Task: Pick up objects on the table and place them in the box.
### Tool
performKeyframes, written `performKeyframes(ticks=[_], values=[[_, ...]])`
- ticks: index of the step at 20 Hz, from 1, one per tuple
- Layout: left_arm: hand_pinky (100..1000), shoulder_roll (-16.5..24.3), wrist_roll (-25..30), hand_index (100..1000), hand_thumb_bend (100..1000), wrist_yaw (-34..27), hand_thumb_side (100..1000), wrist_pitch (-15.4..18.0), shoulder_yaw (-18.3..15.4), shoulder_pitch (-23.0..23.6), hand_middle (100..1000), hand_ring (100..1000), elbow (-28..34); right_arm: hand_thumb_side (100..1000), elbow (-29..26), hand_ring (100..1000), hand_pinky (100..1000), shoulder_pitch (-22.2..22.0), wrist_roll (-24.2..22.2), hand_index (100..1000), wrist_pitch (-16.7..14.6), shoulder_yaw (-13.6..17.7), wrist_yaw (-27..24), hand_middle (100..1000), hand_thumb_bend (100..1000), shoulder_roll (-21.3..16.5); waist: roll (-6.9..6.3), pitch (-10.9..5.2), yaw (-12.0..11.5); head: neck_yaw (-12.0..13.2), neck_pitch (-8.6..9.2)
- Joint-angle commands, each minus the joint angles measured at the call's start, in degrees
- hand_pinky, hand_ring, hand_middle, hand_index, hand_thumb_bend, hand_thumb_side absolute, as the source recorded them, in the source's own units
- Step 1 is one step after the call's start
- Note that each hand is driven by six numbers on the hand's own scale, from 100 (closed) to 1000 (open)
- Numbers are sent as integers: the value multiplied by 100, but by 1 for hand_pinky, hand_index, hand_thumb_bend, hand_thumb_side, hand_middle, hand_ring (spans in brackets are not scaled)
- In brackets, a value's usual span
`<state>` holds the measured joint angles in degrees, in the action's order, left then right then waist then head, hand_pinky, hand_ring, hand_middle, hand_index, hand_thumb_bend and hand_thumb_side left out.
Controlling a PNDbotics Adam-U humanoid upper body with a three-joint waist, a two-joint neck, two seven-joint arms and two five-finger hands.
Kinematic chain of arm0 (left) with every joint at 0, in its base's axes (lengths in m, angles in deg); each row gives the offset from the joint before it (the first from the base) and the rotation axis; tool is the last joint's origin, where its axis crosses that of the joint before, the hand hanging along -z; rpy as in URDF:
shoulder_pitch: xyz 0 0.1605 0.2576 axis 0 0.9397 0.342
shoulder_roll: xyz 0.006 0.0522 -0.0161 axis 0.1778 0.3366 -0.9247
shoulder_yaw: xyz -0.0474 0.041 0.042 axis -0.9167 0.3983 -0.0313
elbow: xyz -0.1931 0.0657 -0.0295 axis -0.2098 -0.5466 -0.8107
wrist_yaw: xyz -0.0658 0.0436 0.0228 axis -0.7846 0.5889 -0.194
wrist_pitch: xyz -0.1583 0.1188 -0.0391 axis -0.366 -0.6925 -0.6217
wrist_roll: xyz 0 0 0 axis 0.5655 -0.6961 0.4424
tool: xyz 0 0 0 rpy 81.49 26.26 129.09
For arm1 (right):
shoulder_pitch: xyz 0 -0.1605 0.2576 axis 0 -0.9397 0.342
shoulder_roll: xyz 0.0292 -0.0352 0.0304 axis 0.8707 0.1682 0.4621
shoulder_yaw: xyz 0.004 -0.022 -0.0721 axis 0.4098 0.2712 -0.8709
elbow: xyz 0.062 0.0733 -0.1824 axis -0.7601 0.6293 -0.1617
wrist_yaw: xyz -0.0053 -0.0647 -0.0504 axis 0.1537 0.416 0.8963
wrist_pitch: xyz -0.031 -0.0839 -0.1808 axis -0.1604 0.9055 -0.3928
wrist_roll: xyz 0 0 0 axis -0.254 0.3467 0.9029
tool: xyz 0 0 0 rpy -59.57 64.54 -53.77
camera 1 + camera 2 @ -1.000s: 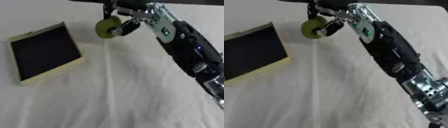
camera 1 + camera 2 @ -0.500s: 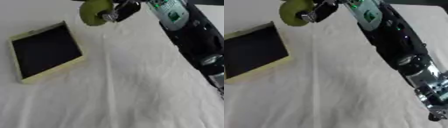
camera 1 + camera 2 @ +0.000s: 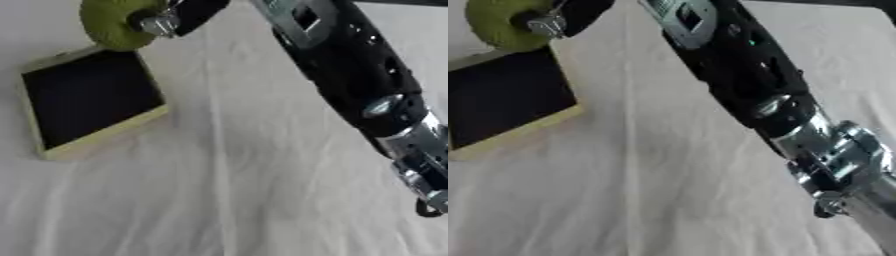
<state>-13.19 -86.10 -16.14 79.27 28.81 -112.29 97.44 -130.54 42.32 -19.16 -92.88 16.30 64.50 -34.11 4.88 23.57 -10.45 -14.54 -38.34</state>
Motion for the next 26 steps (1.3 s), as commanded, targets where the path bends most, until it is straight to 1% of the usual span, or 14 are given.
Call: performKeyframes(ticks=[1,4,7,10,15,22,24,25,26], values=[[767,68,-54,722,232,14,489,148,-53,-177,607,721,86,100,177,594,654,142,19,533,-34,8,156,545,100,248,-30,-175,-42,-139,-30],[768,67,-28,723,247,29,465,295,-27,-315,608,721,86,100,379,593,651,126,71,533,-101,-42,401,545,100,503,-29,-166,-101,-263,-39],[768,59,76,723,249,23,461,383,14,-409,608,720,86,100,594,592,650,111,134,533,-184,-91,648,545,100,741,-37,-153,-140,-314,-40],[768,19,157,723,247,-21,467,394,36,-459,608,721,86,100,842,593,650,81,236,535,-234,-97,890,547,100,984,-42,-141,-161,-348,-30],[767,-53,231,723,243,-79,474,377,54,-517,607,721,86,100,1279,593,650,-15,532,539,-236,-37,1409,550,100,1319,-42,-104,-213,-387,-1],[766,-133,294,723,240,-122,481,366,77,-601,607,721,86,100,1873,606,654,-99,974,548,-372,31,2203,559,100,1675,-8,-42,-320,-468,38],[765,-143,303,723,237,-128,485,359,81,-598,606,720,86,100,1982,625,672,-122,1087,580,-408,36,2417,580,100,1724,4,-34,-334,-490,38],[765,-144,301,723,233,-130,489,351,77,-582,606,720,86,100,2019,663,701,-130,1109,657,-428,30,2513,631,129,1728,11,-35,-332,-487,37],[765,-143,294,723,232,-132,491,341,73,-569,606,720,86,100,2041,695,723,-135,1098,700,-431,32,2581,673,181,1727,15,-37,-327,-478,36]])
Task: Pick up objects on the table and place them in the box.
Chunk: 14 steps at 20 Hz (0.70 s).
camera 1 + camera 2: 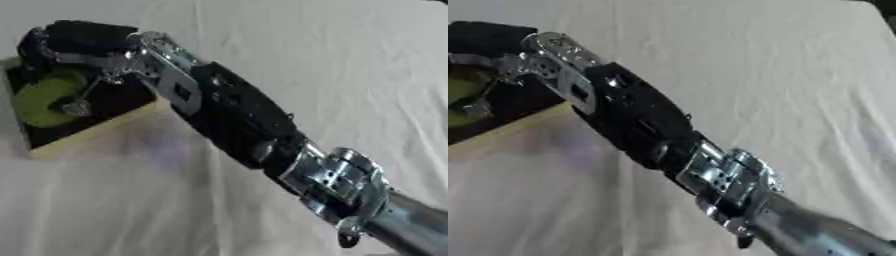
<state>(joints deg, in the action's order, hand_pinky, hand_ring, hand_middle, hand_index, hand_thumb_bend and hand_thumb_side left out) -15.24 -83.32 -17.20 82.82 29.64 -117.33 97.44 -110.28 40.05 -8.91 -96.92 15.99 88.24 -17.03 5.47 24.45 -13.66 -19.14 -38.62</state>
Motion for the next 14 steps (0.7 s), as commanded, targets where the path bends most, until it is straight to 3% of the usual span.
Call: performKeyframes(ticks=[1,3,5,10,14], values=[[765,62,10,723,231,-26,492,-24,-12,-53,606,721,86,100,18,725,743,92,47,727,-12,73,248,709,218,11,-43,-129,0,-6,60],[765,70,5,723,231,-21,491,-34,-16,-30,606,721,86,100,-81,789,785,112,9,807,28,83,284,783,348,-40,-44,-143,26,19,46],[764,84,-6,723,231,-13,491,-44,-24,6,606,721,86,100,-291,814,799,136,28,834,84,80,248,808,394,-129,-52,-167,69,52,31],[764,153,-50,723,234,28,485,-54,-64,144,606,720,86,100,-1165,811,800,154,137,836,363,149,-442,803,351,-661,-93,-274,229,172,-50],[763,230,-137,723,227,75,495,-89,-119,355,606,721,86,100,-2257,808,803,13,276,840,914,428,-1605,801,288,-1590,-118,-380,406,424,-125]])
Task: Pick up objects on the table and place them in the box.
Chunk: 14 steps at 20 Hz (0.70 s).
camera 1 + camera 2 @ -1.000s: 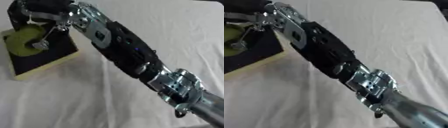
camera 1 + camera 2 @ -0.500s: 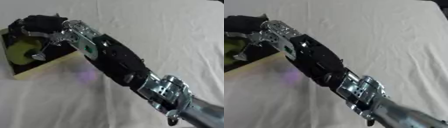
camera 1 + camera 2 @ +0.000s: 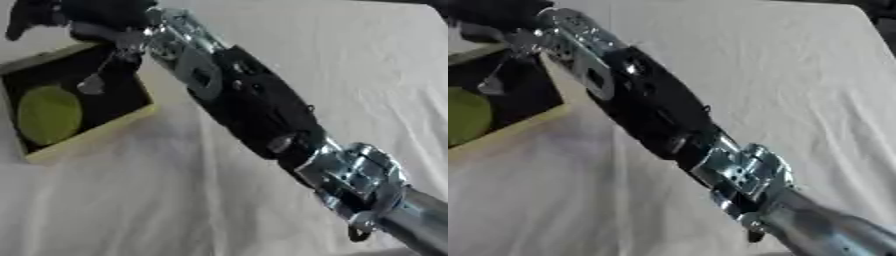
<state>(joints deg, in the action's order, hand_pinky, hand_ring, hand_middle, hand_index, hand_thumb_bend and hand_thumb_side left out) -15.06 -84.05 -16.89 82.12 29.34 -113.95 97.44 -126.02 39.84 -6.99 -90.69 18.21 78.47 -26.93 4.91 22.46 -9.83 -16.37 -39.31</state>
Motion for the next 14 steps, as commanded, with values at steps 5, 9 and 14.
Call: performKeyframes(ticks=[5,9,14], values=[[762,294,-146,723,217,105,509,-109,-130,254,605,722,86,177,-2091,803,805,-513,417,858,1128,668,-2183,798,189,-2090,-76,-279,273,690,-115],[761,311,-180,723,211,138,515,-161,-149,345,604,722,86,268,-3064,796,808,-1273,794,855,1486,1077,-2953,787,145,-3095,-126,-307,423,971,-107],[761,358,-252,722,202,183,521,-185,-216,451,604,723,86,335,-3977,798,813,-2612,1510,869,1637,1642,-3421,793,100,-4069,-223,-264,546,1147,14]])
